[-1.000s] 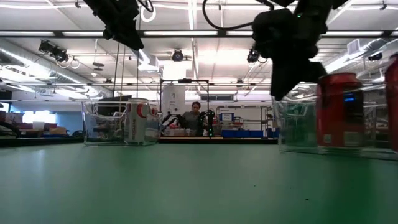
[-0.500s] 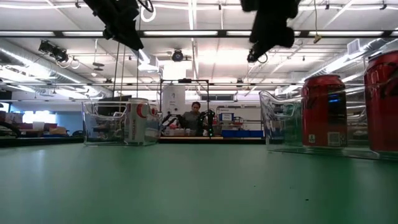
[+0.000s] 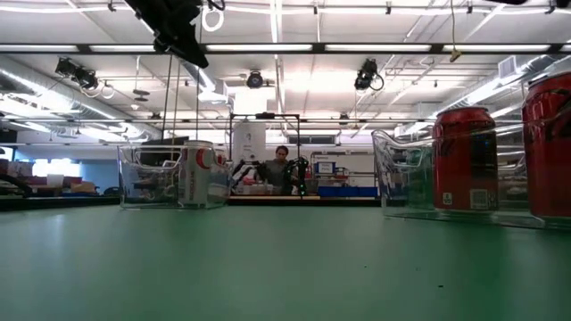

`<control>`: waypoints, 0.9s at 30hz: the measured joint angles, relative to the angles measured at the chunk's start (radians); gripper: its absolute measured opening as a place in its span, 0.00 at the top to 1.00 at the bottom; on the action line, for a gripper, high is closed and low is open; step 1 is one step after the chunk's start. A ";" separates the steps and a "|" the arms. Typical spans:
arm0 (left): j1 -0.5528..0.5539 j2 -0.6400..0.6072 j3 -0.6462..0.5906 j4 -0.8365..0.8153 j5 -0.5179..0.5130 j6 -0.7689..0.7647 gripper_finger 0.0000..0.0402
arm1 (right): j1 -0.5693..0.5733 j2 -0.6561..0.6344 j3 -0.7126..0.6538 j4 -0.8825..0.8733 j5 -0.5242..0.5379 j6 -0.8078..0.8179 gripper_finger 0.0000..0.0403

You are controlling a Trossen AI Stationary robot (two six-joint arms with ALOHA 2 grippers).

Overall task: Sort soda cans
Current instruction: Move the right transparent bin to the top middle of the table

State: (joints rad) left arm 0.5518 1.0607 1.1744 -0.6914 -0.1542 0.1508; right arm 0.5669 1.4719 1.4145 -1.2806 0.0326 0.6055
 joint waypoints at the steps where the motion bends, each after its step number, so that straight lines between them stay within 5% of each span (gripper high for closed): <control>1: -0.005 0.000 0.000 0.000 -0.002 -0.003 0.87 | 0.029 0.001 -0.011 -0.005 0.000 0.017 0.99; 12: -0.041 0.000 0.000 -0.008 -0.014 -0.059 0.98 | 0.217 0.001 -0.202 0.047 -0.068 0.074 1.00; 19: -0.060 0.000 0.000 -0.008 -0.035 -0.077 0.98 | 0.210 0.001 -0.297 0.162 -0.140 0.031 1.00; 27: -0.064 0.000 0.000 -0.009 -0.040 -0.081 0.98 | 0.125 0.000 -0.328 0.163 -0.037 -0.040 1.00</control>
State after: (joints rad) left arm 0.4877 1.0603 1.1744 -0.7006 -0.1940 0.0702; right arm 0.6916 1.4719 1.0862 -1.1178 -0.0039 0.5655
